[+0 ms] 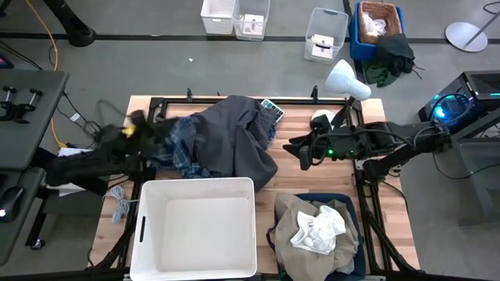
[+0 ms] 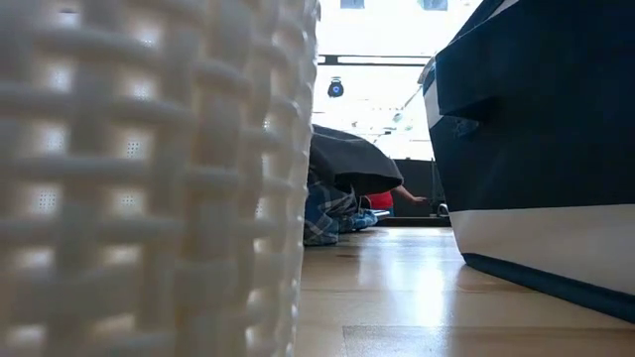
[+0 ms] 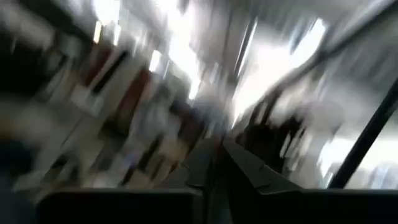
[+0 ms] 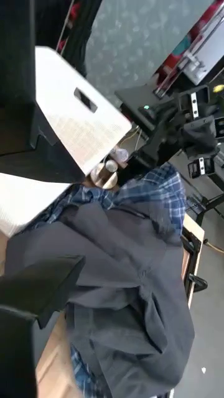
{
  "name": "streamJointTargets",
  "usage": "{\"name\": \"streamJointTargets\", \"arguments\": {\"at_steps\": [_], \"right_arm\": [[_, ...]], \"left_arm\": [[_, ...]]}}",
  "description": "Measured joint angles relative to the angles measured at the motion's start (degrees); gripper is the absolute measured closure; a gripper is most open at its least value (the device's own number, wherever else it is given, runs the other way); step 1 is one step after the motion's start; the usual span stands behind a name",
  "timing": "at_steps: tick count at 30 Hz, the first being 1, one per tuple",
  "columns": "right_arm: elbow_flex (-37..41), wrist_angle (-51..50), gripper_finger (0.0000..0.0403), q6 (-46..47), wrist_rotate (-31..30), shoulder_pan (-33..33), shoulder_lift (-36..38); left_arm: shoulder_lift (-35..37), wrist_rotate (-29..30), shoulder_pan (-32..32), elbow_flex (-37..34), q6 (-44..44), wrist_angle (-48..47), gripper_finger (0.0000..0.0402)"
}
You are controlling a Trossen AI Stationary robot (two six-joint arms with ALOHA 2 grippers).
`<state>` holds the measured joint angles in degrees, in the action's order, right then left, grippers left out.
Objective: Sort clothes
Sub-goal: Put the blue shorts into the white bin
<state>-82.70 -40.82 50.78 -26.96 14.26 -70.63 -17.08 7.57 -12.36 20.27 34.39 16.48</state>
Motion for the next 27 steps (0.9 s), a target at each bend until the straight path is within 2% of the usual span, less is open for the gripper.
{"name": "streamJointTargets", "arguments": {"at_steps": [2, 6, 10, 14, 17, 22, 27], "right_arm": [[0.00, -0.83, 0.0208, -0.86, -0.66, -0.07, 0.00], [0.02, -1.70, 0.0208, -4.43, -1.53, -1.00, 0.00], [0.04, -3.76, 0.0208, -7.61, -0.75, -1.80, 0.00], [0.07, -7.25, 0.0208, -8.39, 0.21, -1.90, 0.00], [0.07, -9.36, 0.0208, -9.09, 0.26, -1.90, 0.00], [0.07, -10.02, 0.0208, -10.75, 0.26, -1.90, 0.00], [0.07, -9.99, 0.0208, -9.87, -0.43, -1.90, 0.00]], "left_arm": [[-8.23, -2.78, 0.00, 7.31, -3.90, -11.13, 0.0355], [-23.51, -2.31, -0.77, 21.79, -13.94, -28.20, 0.0299], [-36.62, -2.13, -2.57, 34.34, -13.62, -45.67, 0.0238], [-46.79, -2.23, -4.32, 44.59, -13.57, -60.76, 0.0193], [-53.31, -2.14, -5.95, 50.22, -15.13, -67.33, 0.0178], [-64.07, -2.57, -8.81, 58.76, -22.30, -75.62, 0.0174], [-74.25, -2.21, -10.88, 64.33, -28.59, -83.86, 0.0174]]}}
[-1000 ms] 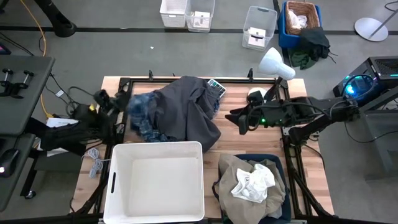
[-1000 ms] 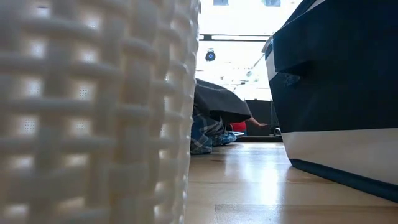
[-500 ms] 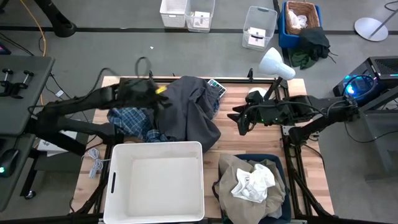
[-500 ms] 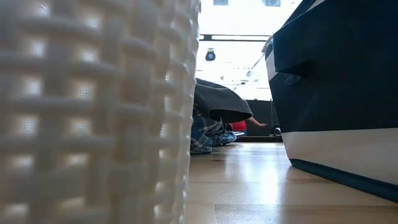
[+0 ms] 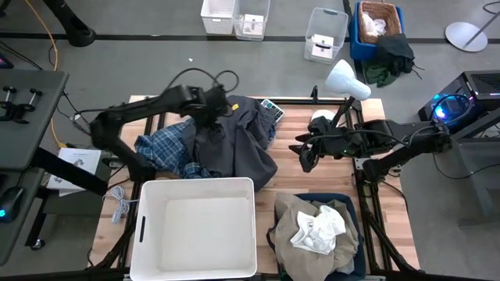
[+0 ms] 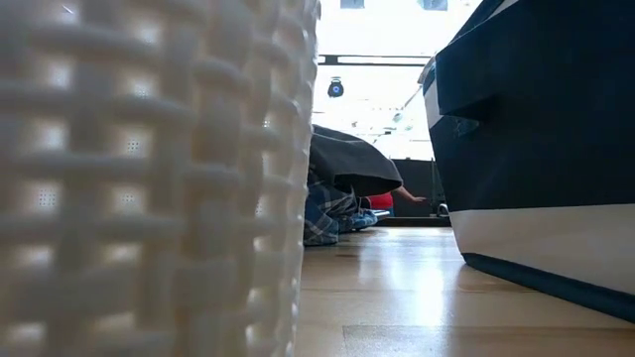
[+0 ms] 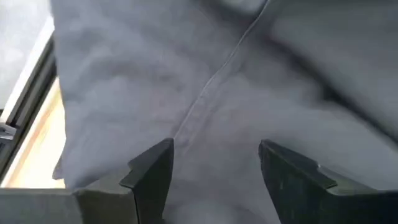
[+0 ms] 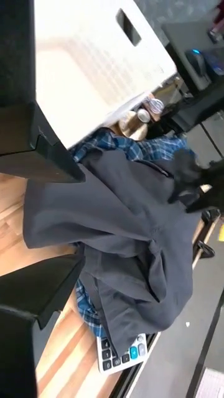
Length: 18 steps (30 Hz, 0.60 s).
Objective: Sort clothes
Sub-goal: Put the blue shorts into the white bin
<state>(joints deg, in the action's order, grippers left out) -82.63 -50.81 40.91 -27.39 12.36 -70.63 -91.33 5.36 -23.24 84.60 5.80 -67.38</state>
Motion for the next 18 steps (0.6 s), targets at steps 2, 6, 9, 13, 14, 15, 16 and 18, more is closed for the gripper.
{"name": "streamJointTargets", "arguments": {"at_steps": [2, 6, 9, 13, 14, 15, 16, 18], "right_arm": [[0.00, 0.00, 0.0208, 1.23, -1.41, 0.00, 0.00], [0.00, 0.00, 0.0208, 3.30, -3.04, 0.00, 0.00], [0.00, 0.01, 0.0208, 5.18, -4.18, 0.00, -0.10], [0.00, 0.08, 0.0208, 7.13, -5.20, 0.00, -0.22], [0.00, 0.16, 0.0208, 7.63, -5.23, 0.00, -0.27], [0.00, 0.20, 0.0208, 8.09, -5.22, 0.00, -0.31], [0.02, 0.29, 0.0208, 8.15, -5.21, 0.00, -0.31], [0.02, 0.71, 0.0208, 8.17, -5.21, 0.00, -0.31]], "left_arm": [[-3.13, 0.07, -0.36, 0.42, -2.28, -1.57, 0.0174], [-9.07, -0.05, -0.79, 0.42, -5.54, -3.29, 0.0174], [-13.48, 0.07, -1.14, 0.42, -7.95, -3.53, 0.0178], [-18.80, 0.37, -1.16, 0.42, -10.46, -4.03, 0.0246], [-19.88, 0.58, -1.16, 0.42, -10.59, -4.14, 0.0280], [-20.80, 0.59, -1.16, 0.42, -11.01, -4.30, 0.0320], [-21.48, 0.50, -1.18, 0.42, -11.63, -4.33, 0.0359], [-22.27, 0.37, -1.20, 0.42, -12.27, -4.25, 0.0385]]}}
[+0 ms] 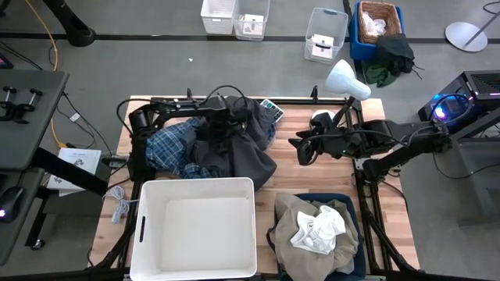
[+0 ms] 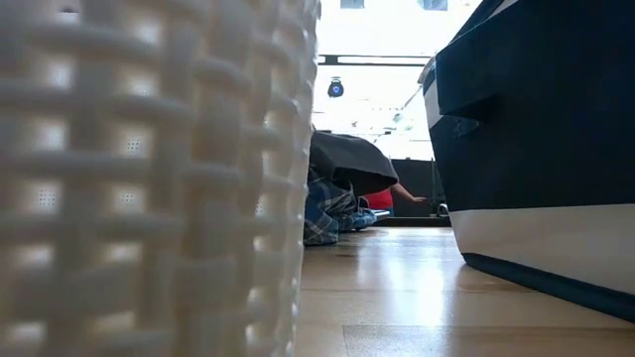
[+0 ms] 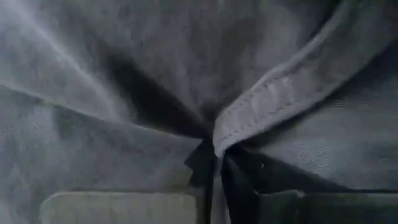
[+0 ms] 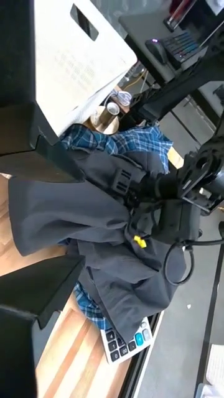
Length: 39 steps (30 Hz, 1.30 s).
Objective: Sort clothes
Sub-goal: Put the blue shorts into the white bin
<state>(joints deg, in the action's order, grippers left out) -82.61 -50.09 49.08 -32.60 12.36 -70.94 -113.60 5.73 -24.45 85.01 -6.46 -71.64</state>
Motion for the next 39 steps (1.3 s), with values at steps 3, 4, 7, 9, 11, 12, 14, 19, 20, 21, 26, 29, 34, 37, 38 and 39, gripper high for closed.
{"name": "streamJointTargets", "arguments": {"at_steps": [3, 4, 7, 9, 11, 12, 14, 19, 20, 21, 26, 29, 34, 37, 38, 39], "right_arm": [[0.00, 0.61, 0.0208, 0.00, 0.00, 0.08, -0.01], [0.00, 0.59, 0.0208, 0.00, 0.00, 0.15, -0.02], [0.00, 0.58, 0.0208, -0.02, -0.02, 0.15, -0.02], [0.00, 0.53, 0.0208, -0.04, -0.20, 0.15, -0.02], [0.00, 0.38, 0.0208, -0.17, -1.04, 0.00, -0.02], [0.00, 0.16, 0.0208, -0.21, -1.52, 0.00, -0.02], [0.00, -0.20, 0.0208, -0.24, -1.90, 0.00, -0.02], [0.00, -0.34, 0.0208, -0.51, -3.28, 0.00, -0.02], [0.00, -0.36, 0.0208, -0.68, -3.74, 0.00, -0.02], [0.00, -0.36, 0.0208, -1.00, -4.28, 0.00, -0.02], [0.00, -0.60, 0.0208, -1.55, -5.82, -0.88, -0.04], [0.00, -0.89, 0.0208, -1.55, -5.97, -1.81, -0.04], [0.00, -1.68, 0.0208, -1.56, -5.94, -3.33, -0.04], [0.00, -2.39, 0.0208, -1.57, -5.94, -4.32, -0.04], [0.00, -2.66, 0.0208, -1.57, -5.95, -4.65, -0.04], [0.00, -3.01, 0.0208, -1.57, -5.95, -4.98, -0.04]], "left_arm": [[1.68, 0.58, 0.09, -0.09, -0.72, 0.00, 0.0397], [3.27, 0.29, 0.09, -0.11, -0.69, 0.19, 0.0398], [10.44, -0.39, 0.02, -0.11, -0.02, 1.64, 0.0400], [16.07, -0.74, -0.19, -0.11, 0.42, 3.03, 0.0400], [21.88, -0.80, -0.26, -0.11, 1.97, 4.39, 0.0400], [24.92, -0.97, -0.28, -0.11, 2.55, 4.99, 0.0401], [30.56, -1.20, -0.28, -0.11, 3.00, 6.05, 0.0401], [42.07, -2.74, -0.28, 1.02, 7.88, 10.19, 0.0401], [43.94, -3.09, -0.28, 2.33, 9.33, 11.57, 0.0401], [45.56, -3.56, -0.28, 4.14, 10.68, 13.22, 0.0401], [50.56, -7.20, 1.66, 15.41, 13.42, 24.32, 0.0401], [51.46, -10.44, 3.94, 22.63, 14.44, 33.42, 0.0401], [50.34, -20.09, 8.76, 31.97, 21.81, 50.86, 0.0402], [48.16, -26.56, 12.53, 34.11, 27.70, 61.19, 0.0401], [47.33, -27.62, 13.92, 34.23, 29.21, 63.54, 0.0401], [46.43, -28.14, 15.41, 34.13, 30.37, 64.76, 0.0401]]}}
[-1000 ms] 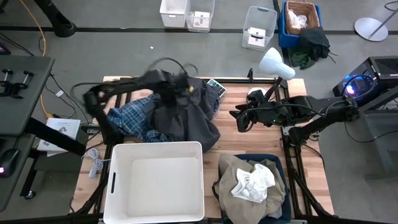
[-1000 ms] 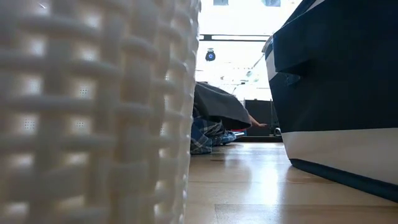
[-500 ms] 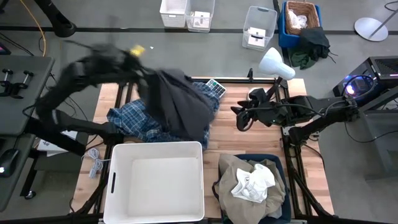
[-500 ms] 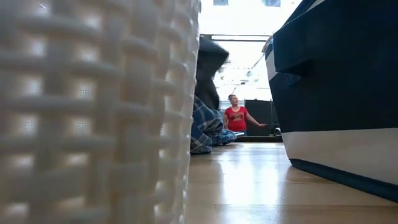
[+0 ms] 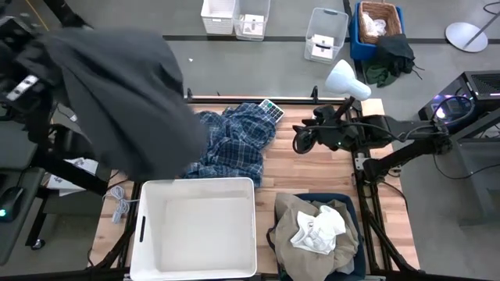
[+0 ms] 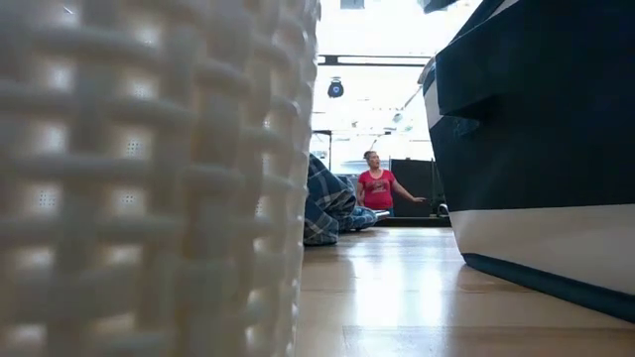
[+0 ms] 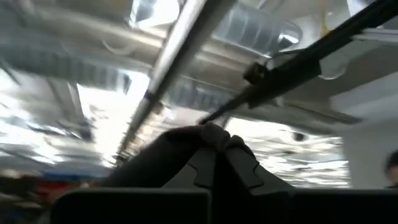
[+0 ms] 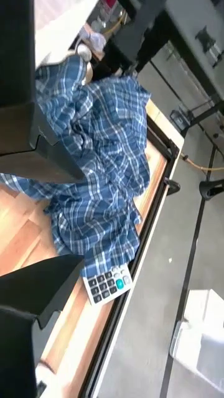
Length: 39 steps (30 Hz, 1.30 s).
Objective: Sort clothes
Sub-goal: Put the blue shorts into the white bin
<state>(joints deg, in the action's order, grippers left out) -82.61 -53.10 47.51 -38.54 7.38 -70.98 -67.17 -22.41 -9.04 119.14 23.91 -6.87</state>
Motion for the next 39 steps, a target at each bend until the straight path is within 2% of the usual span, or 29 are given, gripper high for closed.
{"name": "streamJointTargets", "arguments": {"at_steps": [6, 10, 12, 15, 17, 19, 25, 30, 34, 36, 39], "right_arm": [[0.00, -1.96, 0.0208, 0.00, 0.04, -0.79, 0.00], [0.00, -1.99, 0.0208, 0.00, 0.07, -0.79, 0.00], [0.00, -1.99, 0.0208, 0.00, 0.10, -0.77, 0.00], [0.00, -1.99, 0.0208, 0.02, 0.13, -0.77, 0.00], [0.00, -1.99, 0.0208, 0.05, 0.15, -0.77, 0.00], [0.00, -1.99, 0.0208, 0.03, 0.17, -0.77, 0.00], [0.00, -2.79, 0.0208, 0.02, 0.15, -0.77, 0.00], [0.00, -4.28, 0.0208, 0.09, 0.17, -1.20, 0.00], [0.00, -4.39, 0.0208, 0.12, 0.17, -2.20, 0.00], [0.00, -4.39, 0.0208, 0.15, 0.17, -2.87, 0.00], [0.00, -4.32, 0.0208, 0.21, 0.55, -3.60, 0.00]], "left_arm": [[-4.95, -0.47, 10.33, -0.38, 0.57, -3.27, 0.0401], [-5.25, 0.61, 16.38, -0.19, -5.66, -9.59, 0.0401], [-4.84, 5.00, 19.27, -0.10, -9.49, -16.68, 0.0401], [-4.42, 17.02, 23.16, -0.19, -12.03, -29.53, 0.0401], [-4.44, 23.86, 25.56, -0.29, -11.18, -37.05, 0.0401], [-4.45, 26.99, 27.93, -0.32, -8.79, -42.35, 0.0401], [-4.76, 27.89, 37.71, -0.40, 1.06, -51.60, 0.0401], [-4.53, 26.93, 45.11, -0.34, 8.12, -48.50, 0.0401], [-5.67, 24.62, 48.73, -0.30, 11.42, -46.79, 0.0401], [-6.42, 25.73, 49.20, -0.33, 12.34, -49.03, 0.0401], [-7.09, 31.09, 49.12, -0.33, 13.22, -56.73, 0.0401]]}}
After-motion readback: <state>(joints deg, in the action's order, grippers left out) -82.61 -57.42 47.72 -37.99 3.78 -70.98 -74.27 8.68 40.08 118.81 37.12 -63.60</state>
